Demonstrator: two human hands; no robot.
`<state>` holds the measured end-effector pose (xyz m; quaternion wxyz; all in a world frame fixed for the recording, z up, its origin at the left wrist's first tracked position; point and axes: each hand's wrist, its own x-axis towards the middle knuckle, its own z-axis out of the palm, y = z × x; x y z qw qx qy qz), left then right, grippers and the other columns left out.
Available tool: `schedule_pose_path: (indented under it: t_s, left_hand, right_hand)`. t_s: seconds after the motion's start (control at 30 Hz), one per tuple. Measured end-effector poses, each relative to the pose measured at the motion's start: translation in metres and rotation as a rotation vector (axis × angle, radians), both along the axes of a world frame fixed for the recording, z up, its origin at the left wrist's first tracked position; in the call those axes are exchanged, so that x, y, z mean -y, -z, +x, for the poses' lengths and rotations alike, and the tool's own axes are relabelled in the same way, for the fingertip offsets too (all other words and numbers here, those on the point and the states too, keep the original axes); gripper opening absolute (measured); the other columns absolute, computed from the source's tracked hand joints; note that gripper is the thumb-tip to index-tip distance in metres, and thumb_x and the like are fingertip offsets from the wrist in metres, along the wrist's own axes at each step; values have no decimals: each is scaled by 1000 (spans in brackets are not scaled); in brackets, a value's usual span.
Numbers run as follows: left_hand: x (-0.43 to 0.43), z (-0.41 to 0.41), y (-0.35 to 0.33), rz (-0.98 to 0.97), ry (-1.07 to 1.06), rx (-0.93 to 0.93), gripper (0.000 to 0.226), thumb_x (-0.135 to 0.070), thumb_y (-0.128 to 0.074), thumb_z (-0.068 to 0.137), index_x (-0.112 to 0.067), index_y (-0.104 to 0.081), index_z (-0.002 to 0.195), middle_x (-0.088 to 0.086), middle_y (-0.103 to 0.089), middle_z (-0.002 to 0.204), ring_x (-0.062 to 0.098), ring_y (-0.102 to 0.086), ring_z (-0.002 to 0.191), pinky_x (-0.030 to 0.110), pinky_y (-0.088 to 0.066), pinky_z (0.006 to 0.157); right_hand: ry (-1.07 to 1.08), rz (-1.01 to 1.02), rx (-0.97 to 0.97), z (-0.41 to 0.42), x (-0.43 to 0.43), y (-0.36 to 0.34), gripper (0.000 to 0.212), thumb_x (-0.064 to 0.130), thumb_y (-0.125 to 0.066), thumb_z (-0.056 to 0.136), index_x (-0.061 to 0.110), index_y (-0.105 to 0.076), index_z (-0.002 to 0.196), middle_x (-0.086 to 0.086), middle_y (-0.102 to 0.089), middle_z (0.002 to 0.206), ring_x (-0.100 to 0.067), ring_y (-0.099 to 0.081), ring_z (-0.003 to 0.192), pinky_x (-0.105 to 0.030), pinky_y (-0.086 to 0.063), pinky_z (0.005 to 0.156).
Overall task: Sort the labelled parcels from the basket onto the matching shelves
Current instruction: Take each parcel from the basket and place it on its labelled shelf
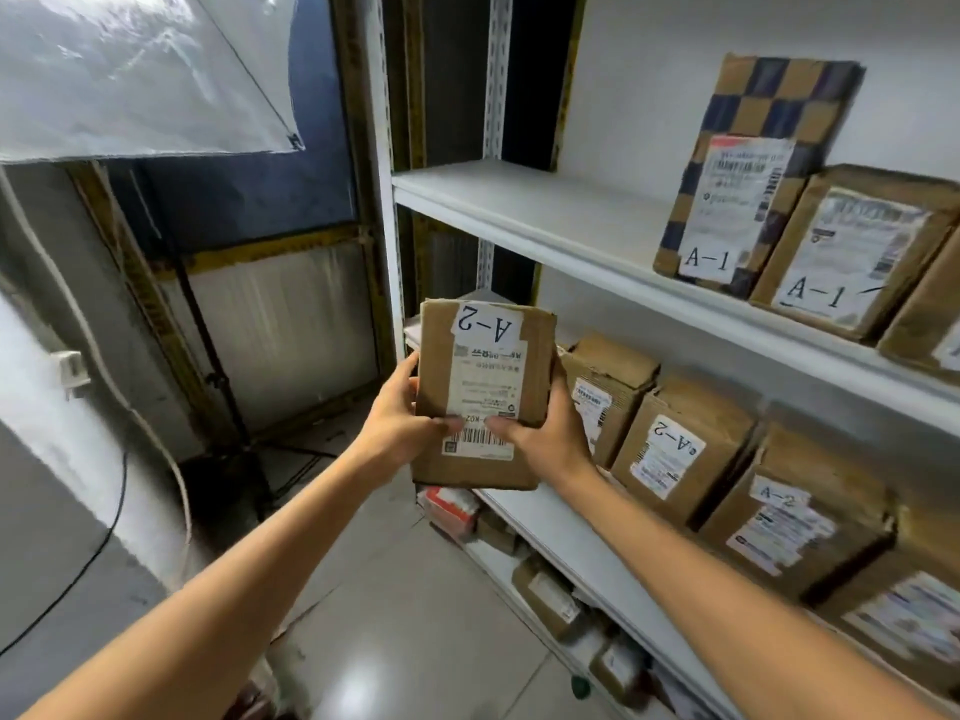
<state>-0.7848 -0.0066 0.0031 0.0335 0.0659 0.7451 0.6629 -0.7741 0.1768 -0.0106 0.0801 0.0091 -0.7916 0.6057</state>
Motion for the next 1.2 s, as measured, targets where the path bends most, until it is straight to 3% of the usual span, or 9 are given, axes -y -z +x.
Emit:
schedule_pose_path:
  t_s: [0.17, 0.33, 0.47, 0.63, 0.73, 0.87, 0.97, 1.07, 1.2]
  left_hand:
    - [11, -74, 19, -87, -37, 99, 79, 6, -74, 74, -22, -35, 137, 5, -60, 114, 22, -63, 105, 47, -57, 83]
    - [8, -148, 23, -142, -36, 158, 74, 7, -72, 75, -18, -36, 134, 3, -61, 106, 15, -65, 93, 37, -59, 74]
    - [4, -193, 28, -154, -8, 178, 73, 6, -73, 75, -22, -37, 131, 1, -60, 106, 10, -65, 86, 24, -57, 60]
    - [8, -244, 41, -204, 62, 200, 72, 2, -77, 72, -23, -41, 129, 4, -59, 114, 19, -63, 100, 36, -59, 73]
    - [14, -271, 52, -227, 107, 243, 72, 3, -77, 71, -25, -41, 127, 6, -59, 115, 24, -62, 105, 48, -57, 84]
    - [22, -310, 62, -216, 187, 295, 76, 9, -73, 71, -20, -39, 132, 9, -59, 114, 22, -63, 99, 41, -58, 78]
    - [29, -339, 67, -192, 241, 324, 73, 1, -75, 73, -24, -39, 131, 8, -59, 114, 25, -63, 101, 45, -55, 85]
    - [34, -369, 69, -92, 253, 347, 61, -14, -75, 78, -24, -42, 129, 9, -59, 117, 23, -66, 96, 37, -58, 73]
    - [34, -401, 74, -85, 280, 303, 57, -14, -75, 79, -23, -45, 127, 3, -60, 112, 18, -65, 93, 27, -55, 64]
  right_hand:
    - [5, -66, 66, -74, 18, 32, 76, 7, -79, 74, 15, -38, 137, 0, -59, 128, -16, -56, 118, -34, -51, 97]
    - [9, -124, 106, -138, 21, 44, 74, 6, -77, 77, 14, -38, 139, 0, -57, 131, -9, -54, 115, -8, -45, 80]
    - [36, -136, 128, -180, 17, 50, 73, 8, -76, 78, 16, -36, 139, -2, -55, 134, -17, -54, 122, -28, -47, 97]
    - [93, -204, 184, -213, 23, 69, 83, 6, -73, 80, 18, -25, 147, 0, -50, 141, -15, -50, 127, -43, -45, 104]
    - [143, -186, 204, -227, 31, 79, 82, 8, -73, 80, 20, -26, 146, 2, -51, 140, -11, -50, 126, -37, -45, 103]
    - [206, -159, 236, -245, 46, 87, 87, 11, -74, 81, 22, -20, 148, 5, -47, 144, -9, -45, 129, -32, -40, 102]
    - [258, -121, 260, -266, 57, 84, 88, 14, -73, 82, 22, -16, 149, 5, -46, 144, -11, -44, 130, -36, -41, 104]
    - [304, -109, 255, -292, 65, 79, 77, 13, -67, 87, 25, -19, 146, 4, -49, 139, -12, -49, 124, -36, -48, 99]
    - [419, -111, 264, -319, 69, 76, 70, 9, -65, 88, 21, -22, 142, 1, -53, 135, -16, -54, 121, -43, -52, 95]
